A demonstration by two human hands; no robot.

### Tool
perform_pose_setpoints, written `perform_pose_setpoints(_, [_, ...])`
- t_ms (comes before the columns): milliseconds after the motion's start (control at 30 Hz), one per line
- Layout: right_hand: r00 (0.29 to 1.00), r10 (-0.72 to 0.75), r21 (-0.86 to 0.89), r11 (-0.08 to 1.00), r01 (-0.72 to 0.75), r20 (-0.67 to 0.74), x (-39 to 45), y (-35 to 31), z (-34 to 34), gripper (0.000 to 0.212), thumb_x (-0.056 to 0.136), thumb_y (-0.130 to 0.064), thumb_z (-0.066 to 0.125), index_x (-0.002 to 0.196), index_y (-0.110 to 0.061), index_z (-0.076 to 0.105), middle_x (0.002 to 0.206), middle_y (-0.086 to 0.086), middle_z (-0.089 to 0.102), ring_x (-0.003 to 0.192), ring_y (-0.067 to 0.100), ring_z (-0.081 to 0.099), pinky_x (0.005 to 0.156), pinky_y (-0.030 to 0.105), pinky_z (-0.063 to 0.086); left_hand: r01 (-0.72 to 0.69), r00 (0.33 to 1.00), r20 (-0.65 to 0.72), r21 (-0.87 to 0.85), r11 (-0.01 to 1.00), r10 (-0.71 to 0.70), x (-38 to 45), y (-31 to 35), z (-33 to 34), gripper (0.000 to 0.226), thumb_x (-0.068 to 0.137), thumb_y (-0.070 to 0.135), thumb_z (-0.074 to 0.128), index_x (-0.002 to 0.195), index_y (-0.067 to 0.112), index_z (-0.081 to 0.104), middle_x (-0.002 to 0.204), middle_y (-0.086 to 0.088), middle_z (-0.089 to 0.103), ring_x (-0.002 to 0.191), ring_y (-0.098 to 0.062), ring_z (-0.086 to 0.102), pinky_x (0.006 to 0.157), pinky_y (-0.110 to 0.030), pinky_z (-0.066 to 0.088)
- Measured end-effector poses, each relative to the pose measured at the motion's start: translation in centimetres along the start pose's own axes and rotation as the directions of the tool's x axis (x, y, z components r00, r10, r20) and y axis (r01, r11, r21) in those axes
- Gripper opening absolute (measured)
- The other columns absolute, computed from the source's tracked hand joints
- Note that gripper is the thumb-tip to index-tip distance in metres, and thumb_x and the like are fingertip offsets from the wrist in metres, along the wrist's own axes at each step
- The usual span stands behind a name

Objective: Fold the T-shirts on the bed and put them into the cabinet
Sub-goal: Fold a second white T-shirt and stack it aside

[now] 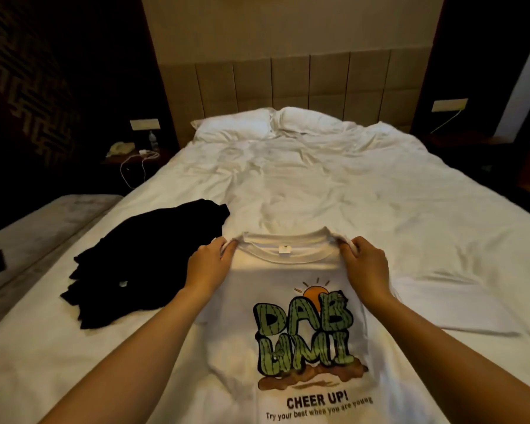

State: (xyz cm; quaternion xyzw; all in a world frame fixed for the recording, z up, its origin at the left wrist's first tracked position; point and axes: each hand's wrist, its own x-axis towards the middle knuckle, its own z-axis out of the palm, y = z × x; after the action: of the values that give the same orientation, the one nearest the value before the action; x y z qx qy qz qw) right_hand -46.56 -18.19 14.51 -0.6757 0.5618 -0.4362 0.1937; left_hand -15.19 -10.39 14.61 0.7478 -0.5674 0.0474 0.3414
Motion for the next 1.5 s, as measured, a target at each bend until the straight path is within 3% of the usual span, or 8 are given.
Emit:
perform_pose_setpoints(133, [0.998, 0.044, -0.068, 0.997, -0.041, 0.042, 1.8, 2.3, 3.2, 0.039, 0.1, -0.038, 0.053, 0.067, -0.018, 0.047, 0.058, -0.001, 0.051, 0.056, 0.02, 0.048, 0.05, 0.034, 0.027, 0.063, 0.997, 0.039, 0.051, 0.997, -0.065, 1.3, -2.0, 4.3, 0.051, 0.1, 0.051, 0.05, 0.061, 0.023, 0.032, 0.053, -0.004, 0.038, 0.049, -0.024, 0.045, 0.046, -0.036, 0.025])
perform_pose_setpoints(433, [0.985, 0.109, -0.242, 0.967, -0.075, 0.132, 6.6, 8.3, 10.9, 0.042, 0.1, -0.047, 0.049, 0.074, -0.014, 0.054, 0.066, 0.003, 0.057, 0.061, 0.026, 0.053, 0.05, 0.032, 0.027, 0.213, 0.969, 0.089, 0.167, 0.963, -0.23, 4.5, -5.2, 13.3, 0.053, 0.099, 0.054, 0.051, 0.063, 0.018, 0.04, 0.054, 0.001, 0.038, 0.055, -0.027, 0.045, 0.046, -0.035, 0.018])
perform_pose_setpoints(733, [0.974, 0.137, -0.377, 0.924, -0.06, 0.182, 9.1, 13.9, 16.2, 0.037, 0.099, -0.05, 0.047, 0.088, -0.015, 0.05, 0.076, 0.008, 0.061, 0.067, 0.031, 0.057, 0.056, 0.037, 0.044, 0.168, 0.972, 0.142, 0.148, 0.975, -0.189, 6.3, -8.7, 20.1, 0.05, 0.1, 0.054, 0.048, 0.069, 0.015, 0.046, 0.078, -0.012, 0.063, 0.079, -0.034, 0.059, 0.057, -0.036, 0.033])
perform_pose_setpoints(1000, [0.977, 0.138, -0.482, 0.875, -0.045, 0.16, 9.0, 15.3, 18.2, 0.039, 0.099, -0.052, 0.047, 0.104, -0.013, 0.05, 0.092, 0.013, 0.06, 0.078, 0.034, 0.057, 0.065, 0.043, 0.051, 0.178, 0.971, 0.13, 0.161, 0.971, -0.2, 6.3, -10.0, 22.3, 0.048, 0.099, 0.058, 0.046, 0.08, 0.015, 0.053, 0.083, -0.013, 0.064, 0.085, -0.035, 0.059, 0.06, -0.037, 0.037])
perform_pose_setpoints(1133, [0.974, 0.15, -0.421, 0.905, -0.065, 0.172, 8.5, 14.6, 17.7, 0.046, 0.099, -0.053, 0.047, 0.116, -0.01, 0.05, 0.109, 0.017, 0.06, 0.097, 0.035, 0.055, 0.078, 0.048, 0.05, 0.196, 0.954, 0.199, 0.159, 0.968, -0.226, 5.9, -9.4, 21.7, 0.046, 0.101, 0.055, 0.042, 0.094, 0.012, 0.056, 0.092, -0.015, 0.063, 0.09, -0.036, 0.058, 0.063, -0.038, 0.039])
perform_pose_setpoints(1233, [0.971, 0.179, -0.233, 0.963, -0.139, 0.159, 7.8, 14.2, 16.9, 0.067, 0.094, -0.062, 0.05, 0.138, -0.012, 0.041, 0.131, 0.014, 0.055, 0.119, 0.034, 0.053, 0.096, 0.05, 0.047, 0.191, 0.934, 0.278, 0.139, 0.972, -0.223, 5.6, -8.8, 20.2, 0.035, 0.104, 0.043, 0.042, 0.108, 0.01, 0.053, 0.105, -0.015, 0.063, 0.101, -0.035, 0.053, 0.071, -0.04, 0.041])
perform_pose_setpoints(1333, [0.979, 0.1, -0.226, 0.972, -0.059, 0.175, 6.8, 14.0, 16.2, 0.07, 0.094, -0.053, 0.058, 0.146, -0.011, 0.035, 0.142, 0.014, 0.046, 0.13, 0.031, 0.044, 0.108, 0.045, 0.038, 0.205, 0.929, 0.296, 0.084, 0.975, -0.221, 4.8, -9.0, 18.3, 0.032, 0.104, 0.03, 0.046, 0.13, 0.012, 0.05, 0.127, -0.015, 0.057, 0.12, -0.034, 0.047, 0.085, -0.042, 0.042])
perform_pose_setpoints(1500, [0.988, 0.016, -0.211, 0.977, 0.016, 0.151, 4.3, 12.1, 16.8, 0.061, 0.094, -0.042, 0.061, 0.139, -0.004, 0.043, 0.137, 0.019, 0.045, 0.127, 0.034, 0.042, 0.104, 0.043, 0.035, 0.336, 0.922, 0.16, 0.119, 0.934, -0.352, 1.4, -11.2, 14.7, 0.049, 0.102, 0.03, 0.052, 0.148, 0.014, 0.041, 0.143, -0.014, 0.045, 0.131, -0.033, 0.038, 0.103, -0.044, 0.039])
